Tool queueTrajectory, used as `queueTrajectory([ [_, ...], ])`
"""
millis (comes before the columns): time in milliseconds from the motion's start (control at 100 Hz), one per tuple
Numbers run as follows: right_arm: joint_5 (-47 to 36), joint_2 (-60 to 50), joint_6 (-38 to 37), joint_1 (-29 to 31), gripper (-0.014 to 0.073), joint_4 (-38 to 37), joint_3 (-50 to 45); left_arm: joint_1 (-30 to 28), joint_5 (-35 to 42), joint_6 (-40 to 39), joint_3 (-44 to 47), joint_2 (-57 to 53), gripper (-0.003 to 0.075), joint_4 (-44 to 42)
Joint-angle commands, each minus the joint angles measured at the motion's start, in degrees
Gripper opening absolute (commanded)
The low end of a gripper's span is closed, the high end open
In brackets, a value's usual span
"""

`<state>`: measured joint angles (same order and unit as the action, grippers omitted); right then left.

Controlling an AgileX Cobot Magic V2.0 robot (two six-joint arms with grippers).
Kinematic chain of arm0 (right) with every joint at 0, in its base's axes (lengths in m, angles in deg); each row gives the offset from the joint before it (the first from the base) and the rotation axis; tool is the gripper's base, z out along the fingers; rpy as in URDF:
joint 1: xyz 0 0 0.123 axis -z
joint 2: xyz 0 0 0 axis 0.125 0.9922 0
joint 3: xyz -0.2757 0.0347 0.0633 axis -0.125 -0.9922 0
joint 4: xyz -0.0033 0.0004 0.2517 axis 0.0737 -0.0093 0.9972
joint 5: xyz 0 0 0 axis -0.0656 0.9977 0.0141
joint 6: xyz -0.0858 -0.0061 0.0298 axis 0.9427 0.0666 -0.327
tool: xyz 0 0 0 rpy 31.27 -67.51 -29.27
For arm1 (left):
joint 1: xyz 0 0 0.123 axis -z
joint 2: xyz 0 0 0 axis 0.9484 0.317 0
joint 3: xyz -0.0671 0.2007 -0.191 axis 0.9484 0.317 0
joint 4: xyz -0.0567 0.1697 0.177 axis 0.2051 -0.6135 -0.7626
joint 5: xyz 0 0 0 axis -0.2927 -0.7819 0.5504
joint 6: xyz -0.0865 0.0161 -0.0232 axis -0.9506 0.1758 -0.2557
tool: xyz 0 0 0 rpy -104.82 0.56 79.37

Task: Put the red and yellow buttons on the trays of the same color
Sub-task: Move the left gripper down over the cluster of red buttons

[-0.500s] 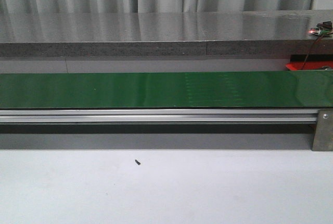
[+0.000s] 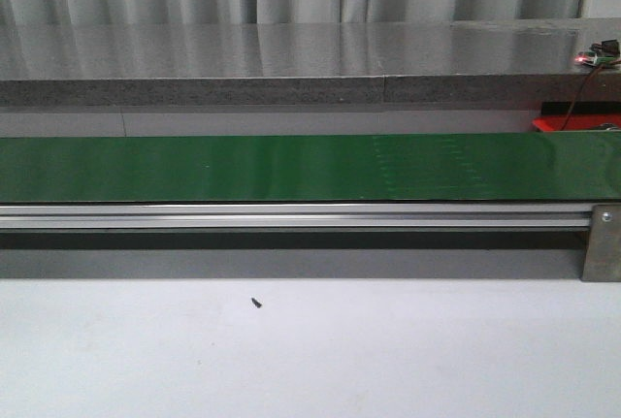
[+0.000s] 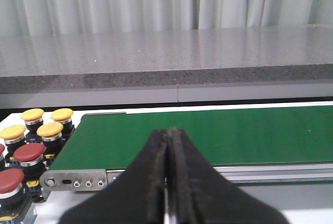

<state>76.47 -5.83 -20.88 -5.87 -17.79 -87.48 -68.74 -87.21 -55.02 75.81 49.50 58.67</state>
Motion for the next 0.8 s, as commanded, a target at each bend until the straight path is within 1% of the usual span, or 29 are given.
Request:
queueTrajectory([
  [0,-4.23,-0.85,0.03,0.24,-0.0057,-0.46,1.03,0.27,8.26,0.00,2.29,-1.97,-0.0020,0.04],
  [60,-4.23,-0.85,0.03,0.24,-0.0057,-0.46,1.03,0.27,13.31,0.00,2.29,-1.97,-0.0020,0.04],
  [150,-4.23,-0.85,0.03,0.24,-0.0057,-0.46,1.03,0.27,14.55,0.00,0.93,-1.87,-0.0020,0.04],
  [310,-4.23,-0.85,0.03,0.24,-0.0057,-0.46,1.03,-0.20,7.32,0.00,-4.80,0.03,-0.0020,0.04],
  [410,-4.23,-0.85,0.03,0.24,-0.0057,-0.46,1.03,-1.62,4.53,0.00,-9.10,2.37,-0.0020,0.52],
  [520,-4.23,-0.85,0.03,0.24,-0.0057,-0.46,1.03,-4.50,-0.96,-0.11,-14.21,6.47,-0.0020,0.67],
  [640,-4.23,-0.85,0.03,0.24,-0.0057,-0.46,1.03,-8.00,-6.50,-3.22,-19.49,12.71,-0.0020,1.49],
  [730,-4.23,-0.85,0.03,0.24,-0.0057,-0.46,1.03,-10.86,-9.00,-3.48,-23.10,18.08,-0.0019,1.49],
  [790,-4.23,-0.85,0.03,0.24,-0.0057,-0.46,1.03,-12.74,-9.09,-3.48,-24.95,21.85,-0.0019,1.49],
])
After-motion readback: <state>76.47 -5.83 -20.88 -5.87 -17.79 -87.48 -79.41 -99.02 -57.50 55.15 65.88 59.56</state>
